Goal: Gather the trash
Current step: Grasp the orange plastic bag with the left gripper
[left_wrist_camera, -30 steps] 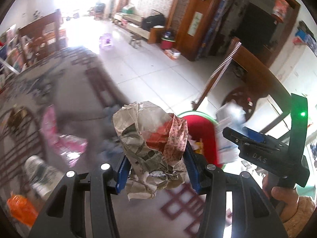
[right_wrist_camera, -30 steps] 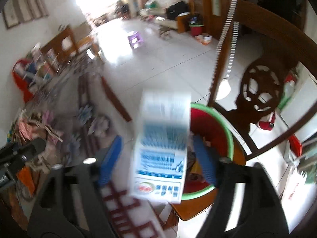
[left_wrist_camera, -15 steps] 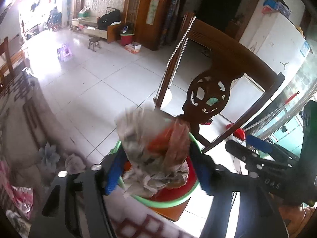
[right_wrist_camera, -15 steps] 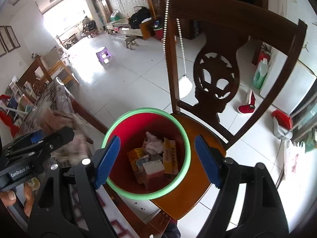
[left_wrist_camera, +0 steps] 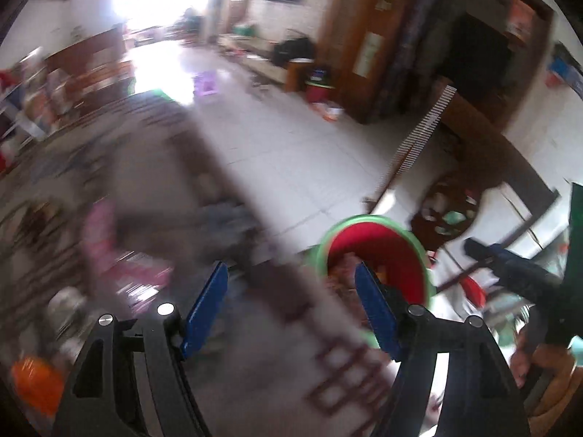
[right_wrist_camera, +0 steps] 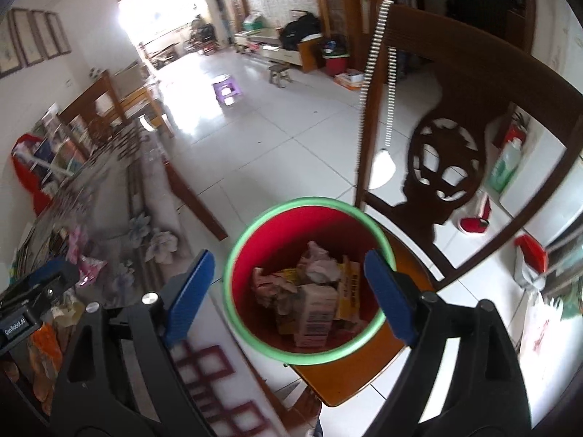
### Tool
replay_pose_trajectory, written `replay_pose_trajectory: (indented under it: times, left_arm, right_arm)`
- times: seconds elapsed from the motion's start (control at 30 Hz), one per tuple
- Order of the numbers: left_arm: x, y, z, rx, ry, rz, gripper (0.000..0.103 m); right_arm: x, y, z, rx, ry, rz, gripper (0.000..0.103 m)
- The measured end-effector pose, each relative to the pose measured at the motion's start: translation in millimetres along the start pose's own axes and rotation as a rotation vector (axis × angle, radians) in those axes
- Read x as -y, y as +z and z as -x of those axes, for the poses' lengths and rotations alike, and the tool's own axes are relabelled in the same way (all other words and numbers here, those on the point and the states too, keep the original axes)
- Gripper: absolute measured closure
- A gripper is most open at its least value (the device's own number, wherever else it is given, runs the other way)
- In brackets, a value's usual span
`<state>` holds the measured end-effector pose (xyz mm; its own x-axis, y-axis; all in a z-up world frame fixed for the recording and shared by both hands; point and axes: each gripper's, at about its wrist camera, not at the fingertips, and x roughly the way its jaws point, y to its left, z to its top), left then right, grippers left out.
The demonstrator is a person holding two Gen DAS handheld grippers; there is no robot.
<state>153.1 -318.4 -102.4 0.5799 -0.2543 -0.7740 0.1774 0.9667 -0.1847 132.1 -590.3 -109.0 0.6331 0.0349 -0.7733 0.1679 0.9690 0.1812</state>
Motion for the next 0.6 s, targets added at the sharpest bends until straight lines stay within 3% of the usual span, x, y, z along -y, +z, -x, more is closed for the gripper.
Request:
replay_pose_trajectory:
  times: [0.37,0.47,0.6]
  left_arm:
    - [-152.9,-63.7,56.3,-0.004,0.293,0.294,0.033]
    - [-188.9,-83.5,71.9,0.004,0.353,0.372,0.030]
    - [-223.8,-104.8,78.2,-0.017,0.370,0.467,0.029]
  right_arm:
    - [-92.8,-17.5,-13.5,-0.068,0.122,0.172,0.017]
    - [-114.9,-27.1,-14.0,-0.087,0.140,0.210,0.017]
    - [-135.7,-37.3,-12.8,-0.100,0.147,0.231,0.017]
